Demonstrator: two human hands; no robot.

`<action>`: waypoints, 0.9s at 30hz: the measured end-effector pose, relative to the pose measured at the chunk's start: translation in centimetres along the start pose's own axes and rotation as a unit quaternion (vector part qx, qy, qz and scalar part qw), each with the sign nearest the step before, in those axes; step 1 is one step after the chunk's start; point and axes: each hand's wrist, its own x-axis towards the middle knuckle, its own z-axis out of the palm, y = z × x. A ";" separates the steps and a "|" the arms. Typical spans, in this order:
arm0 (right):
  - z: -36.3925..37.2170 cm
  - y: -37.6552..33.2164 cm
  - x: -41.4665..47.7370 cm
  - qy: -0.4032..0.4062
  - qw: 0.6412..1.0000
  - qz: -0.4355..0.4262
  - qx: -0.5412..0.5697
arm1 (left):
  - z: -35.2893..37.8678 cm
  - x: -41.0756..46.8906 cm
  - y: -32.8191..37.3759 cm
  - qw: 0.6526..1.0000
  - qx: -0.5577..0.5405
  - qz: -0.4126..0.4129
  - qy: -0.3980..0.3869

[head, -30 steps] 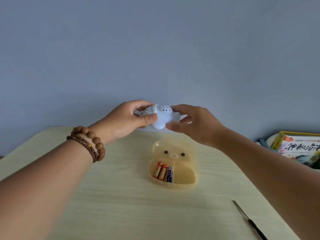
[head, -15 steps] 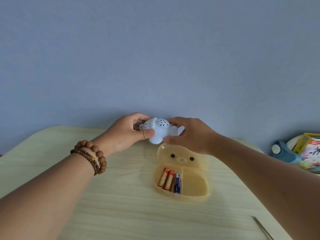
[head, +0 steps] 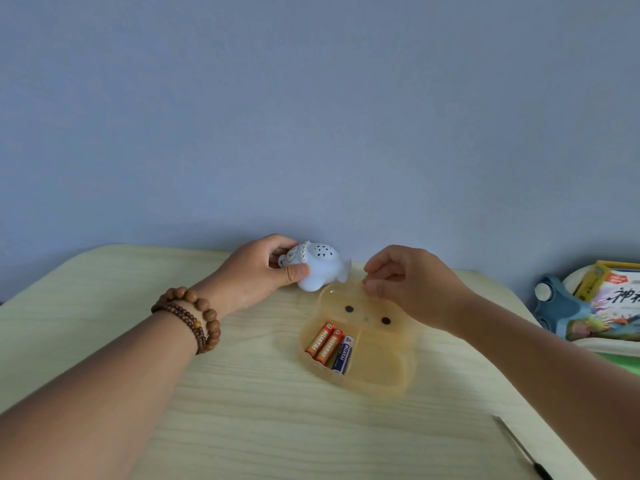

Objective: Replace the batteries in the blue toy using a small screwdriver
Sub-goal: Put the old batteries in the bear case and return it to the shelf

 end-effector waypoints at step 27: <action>1.9 -4.8 -11.7 0.011 0.989 -0.090 0.113 | 1.3 -23.7 5.2 0.981 0.108 0.154 -0.038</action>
